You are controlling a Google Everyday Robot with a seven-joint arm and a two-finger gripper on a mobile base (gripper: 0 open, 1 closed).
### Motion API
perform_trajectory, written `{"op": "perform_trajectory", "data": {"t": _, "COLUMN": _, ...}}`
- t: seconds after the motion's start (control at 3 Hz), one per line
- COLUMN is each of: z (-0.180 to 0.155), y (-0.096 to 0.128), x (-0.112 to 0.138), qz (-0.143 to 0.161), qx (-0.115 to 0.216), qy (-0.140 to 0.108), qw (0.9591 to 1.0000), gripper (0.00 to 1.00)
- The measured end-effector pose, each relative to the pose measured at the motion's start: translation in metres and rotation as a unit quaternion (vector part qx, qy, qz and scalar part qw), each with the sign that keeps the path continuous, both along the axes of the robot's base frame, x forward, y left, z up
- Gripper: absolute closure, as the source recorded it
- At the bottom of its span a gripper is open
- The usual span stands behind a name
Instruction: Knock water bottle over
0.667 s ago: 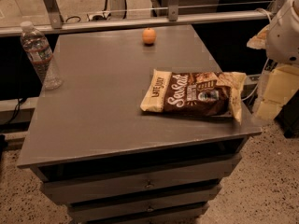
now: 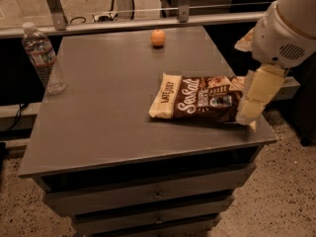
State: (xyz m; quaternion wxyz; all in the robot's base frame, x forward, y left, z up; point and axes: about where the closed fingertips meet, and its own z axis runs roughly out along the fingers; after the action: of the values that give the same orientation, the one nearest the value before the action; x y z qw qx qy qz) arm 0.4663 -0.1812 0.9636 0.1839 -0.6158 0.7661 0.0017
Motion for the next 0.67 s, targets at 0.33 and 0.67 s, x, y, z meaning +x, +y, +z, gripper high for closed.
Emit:
{"op": "perform_trajectory", "data": {"t": 0.33, "z": -0.012, "y": 0.063, "x": 0.041, "qz": 0.04, "qx": 0.066, "qy": -0.005, "qw": 0.997, "gripper": 0.0}}
{"op": "perform_trajectory", "data": {"t": 0.67, "z": -0.019, "y": 0.137, "x": 0.076, "qz": 0.078, "qx": 0.146, "qy": -0.025, "qw": 0.9859, "gripper": 0.0}}
